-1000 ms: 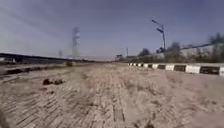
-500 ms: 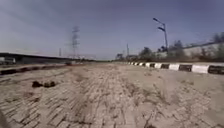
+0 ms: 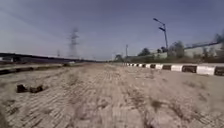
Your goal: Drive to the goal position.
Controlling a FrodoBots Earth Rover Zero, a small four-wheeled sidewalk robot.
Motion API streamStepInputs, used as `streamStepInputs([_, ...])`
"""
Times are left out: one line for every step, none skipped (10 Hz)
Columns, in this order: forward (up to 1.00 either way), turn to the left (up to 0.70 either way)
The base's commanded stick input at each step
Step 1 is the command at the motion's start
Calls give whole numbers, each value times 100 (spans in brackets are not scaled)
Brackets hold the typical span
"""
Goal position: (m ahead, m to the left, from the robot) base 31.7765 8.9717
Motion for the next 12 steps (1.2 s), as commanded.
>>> streamStepInputs([100,0])
streamStepInputs([100,0])
streamStepInputs([100,0])
streamStepInputs([100,0])
streamStepInputs([100,0])
streamStepInputs([100,0])
streamStepInputs([100,0])
streamStepInputs([100,0])
streamStepInputs([100,0])
streamStepInputs([100,0])
streamStepInputs([100,0])
streamStepInputs([100,0])
